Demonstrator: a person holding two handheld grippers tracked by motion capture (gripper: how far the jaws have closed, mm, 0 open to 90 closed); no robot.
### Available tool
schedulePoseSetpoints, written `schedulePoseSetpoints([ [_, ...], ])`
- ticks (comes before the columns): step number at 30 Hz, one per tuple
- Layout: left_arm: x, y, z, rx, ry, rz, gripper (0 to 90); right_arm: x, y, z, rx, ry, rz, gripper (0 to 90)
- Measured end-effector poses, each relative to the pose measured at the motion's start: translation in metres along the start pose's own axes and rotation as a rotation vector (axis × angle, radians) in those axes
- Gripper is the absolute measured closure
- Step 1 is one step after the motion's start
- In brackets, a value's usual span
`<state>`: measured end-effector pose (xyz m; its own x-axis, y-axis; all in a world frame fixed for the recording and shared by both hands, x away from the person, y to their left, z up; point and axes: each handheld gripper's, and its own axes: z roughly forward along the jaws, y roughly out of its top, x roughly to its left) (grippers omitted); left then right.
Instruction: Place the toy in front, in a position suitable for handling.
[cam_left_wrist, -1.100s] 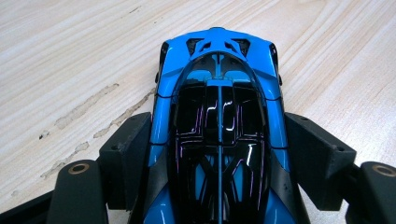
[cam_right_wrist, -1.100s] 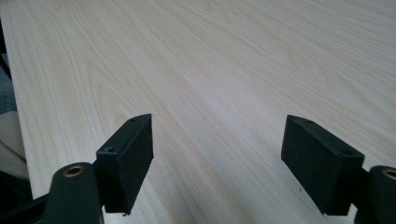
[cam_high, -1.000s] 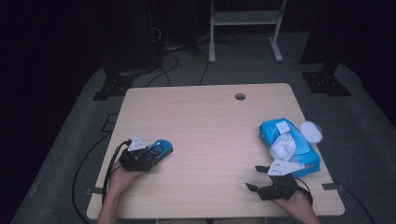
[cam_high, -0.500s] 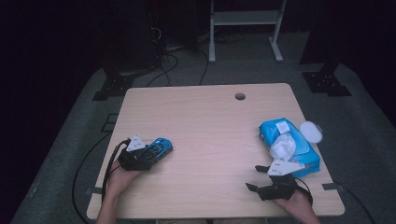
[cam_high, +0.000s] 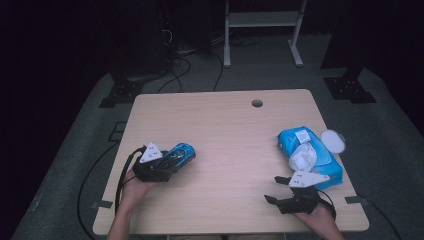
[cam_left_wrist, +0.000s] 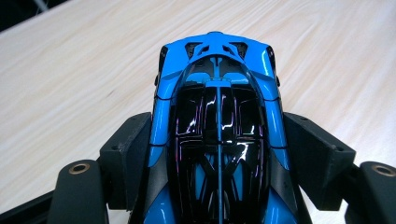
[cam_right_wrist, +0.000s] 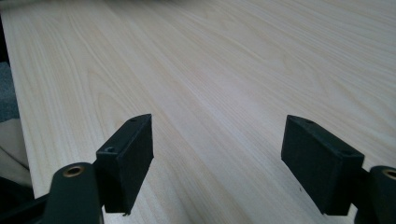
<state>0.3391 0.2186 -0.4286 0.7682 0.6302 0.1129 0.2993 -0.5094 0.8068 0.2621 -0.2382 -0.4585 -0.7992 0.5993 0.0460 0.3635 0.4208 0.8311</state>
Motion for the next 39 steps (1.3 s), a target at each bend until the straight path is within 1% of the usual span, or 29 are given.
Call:
schedulePoseSetpoints([
  [2,-0.009,0.008,0.003,-0.006,-0.017,0.026,27.3,0.0,0.0,-0.001,-0.007,-0.003,0.002,24.4],
  [3,-0.012,0.01,0.005,-0.009,-0.024,0.033,27.4,0.0,0.0,-0.002,-0.011,-0.004,0.003,24.4],
  [7,-0.031,0.024,0.015,-0.012,-0.073,0.081,27.3,0.0,0.001,-0.007,-0.025,-0.006,0.0,24.4],
  [9,-0.041,0.031,0.023,-0.02,-0.105,0.096,27.4,0.0,0.001,-0.01,-0.034,-0.008,0.0,24.4],
  [10,-0.045,0.034,0.026,-0.019,-0.121,0.111,27.3,0.0,0.001,-0.011,-0.041,-0.008,0.003,24.4],
  [14,-0.065,0.046,0.041,-0.029,-0.183,0.141,27.4,0.001,0.002,-0.018,-0.06,-0.012,0.005,24.4],
  [18,-0.083,0.055,0.056,-0.026,-0.245,0.172,27.3,-0.001,0.001,-0.024,-0.073,-0.018,0.008,24.4],
  [22,-0.098,0.06,0.073,-0.016,-0.308,0.191,27.3,-0.003,-0.001,-0.029,-0.081,-0.022,0.02,24.3],
  [24,-0.104,0.06,0.082,-0.004,-0.332,0.204,27.3,-0.004,-0.001,-0.03,-0.086,-0.023,0.021,24.3],
  [25,-0.106,0.06,0.087,0.003,-0.352,0.205,27.3,-0.004,0.0,-0.031,-0.085,-0.024,0.019,24.4],
  [27,-0.109,0.058,0.093,0.011,-0.375,0.207,27.3,-0.004,0.0,-0.031,-0.085,-0.025,0.018,24.4],
  [30,-0.112,0.056,0.102,0.035,-0.396,0.221,27.3,-0.004,0.0,-0.032,-0.087,-0.029,0.009,24.4],
  [33,-0.114,0.051,0.108,0.055,-0.411,0.228,27.3,-0.006,0.003,-0.037,-0.095,-0.054,0.004,24.4],
  [34,-0.114,0.05,0.111,0.065,-0.413,0.24,27.3,-0.008,0.005,-0.04,-0.104,-0.07,0.002,24.7],
  [35,-0.115,0.048,0.112,0.074,-0.415,0.242,27.3,-0.014,0.008,-0.049,-0.12,-0.119,0.01,24.8],
  [36,-0.116,0.047,0.114,0.081,-0.42,0.246,27.3,-0.014,0.008,-0.049,-0.12,-0.119,0.01,24.8],
  [37,-0.116,0.046,0.116,0.091,-0.426,0.257,27.3,-0.023,0.012,-0.057,-0.134,-0.167,0.021,25.2],
  [38,-0.116,0.044,0.117,0.083,-0.431,0.251,27.3,-0.023,0.012,-0.057,-0.134,-0.167,0.021,25.2],
  [39,-0.116,0.044,0.118,0.078,-0.437,0.247,27.3,-0.029,0.014,-0.06,-0.13,-0.197,0.026,25.8],
])
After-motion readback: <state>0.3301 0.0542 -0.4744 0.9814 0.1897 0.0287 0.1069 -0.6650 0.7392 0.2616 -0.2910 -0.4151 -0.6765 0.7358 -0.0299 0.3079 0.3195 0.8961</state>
